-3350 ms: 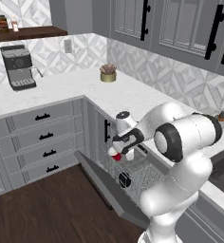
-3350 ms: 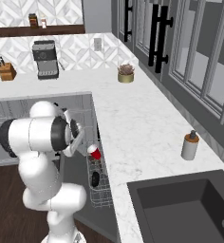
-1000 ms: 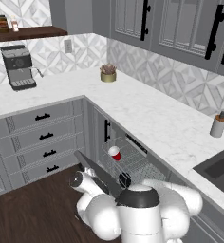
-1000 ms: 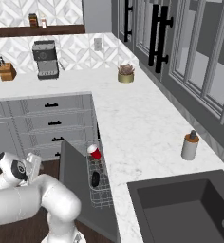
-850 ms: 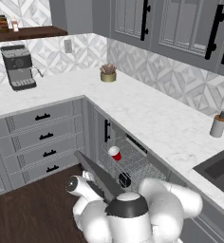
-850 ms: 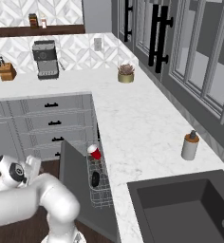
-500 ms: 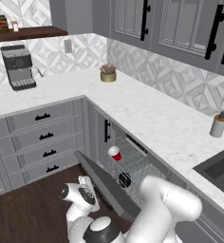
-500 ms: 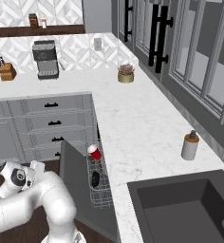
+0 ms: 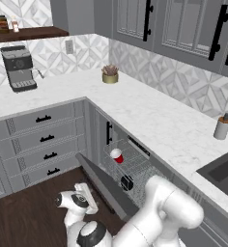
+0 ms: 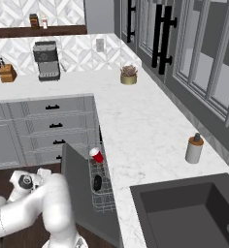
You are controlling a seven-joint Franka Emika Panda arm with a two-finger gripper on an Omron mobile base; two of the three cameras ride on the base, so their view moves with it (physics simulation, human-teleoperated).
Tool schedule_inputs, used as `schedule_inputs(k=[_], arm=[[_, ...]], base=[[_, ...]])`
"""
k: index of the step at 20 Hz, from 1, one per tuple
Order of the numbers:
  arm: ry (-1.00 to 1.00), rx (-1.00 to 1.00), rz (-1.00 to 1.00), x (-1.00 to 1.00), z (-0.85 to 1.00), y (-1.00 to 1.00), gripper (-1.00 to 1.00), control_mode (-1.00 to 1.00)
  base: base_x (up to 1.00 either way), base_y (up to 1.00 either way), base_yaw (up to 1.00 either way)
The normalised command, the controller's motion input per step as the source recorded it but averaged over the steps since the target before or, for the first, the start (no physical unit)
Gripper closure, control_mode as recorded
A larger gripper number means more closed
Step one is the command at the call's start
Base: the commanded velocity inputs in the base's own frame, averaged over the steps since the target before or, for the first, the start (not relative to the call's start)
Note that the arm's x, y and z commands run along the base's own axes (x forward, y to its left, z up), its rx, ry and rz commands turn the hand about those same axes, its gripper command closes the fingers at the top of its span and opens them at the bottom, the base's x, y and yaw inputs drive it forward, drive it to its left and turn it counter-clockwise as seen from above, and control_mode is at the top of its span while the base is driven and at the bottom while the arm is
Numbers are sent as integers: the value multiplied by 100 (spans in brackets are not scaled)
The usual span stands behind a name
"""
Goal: Pick up the cup and bowl from the counter, place them in the dishwasher, and close the dishwasher door.
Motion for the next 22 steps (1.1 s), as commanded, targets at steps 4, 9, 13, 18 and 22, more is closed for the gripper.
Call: schedule_inputs(k=[4, 9, 13, 18, 22], arm=[[12, -25, -3, 56, -88, 10, -100, -100], [25, -14, -1, 73, -63, -1, -100, -100], [36, -11, -2, 100, -56, -16, -100, -100], [8, -4, -7, 32, -10, -16, -100, -100], [-31, -9, -22, -23, 45, -61, -100, -100]], base=[[0, 0, 0], [0, 0, 0], [0, 0, 0], [0, 0, 0], [0, 0, 0]])
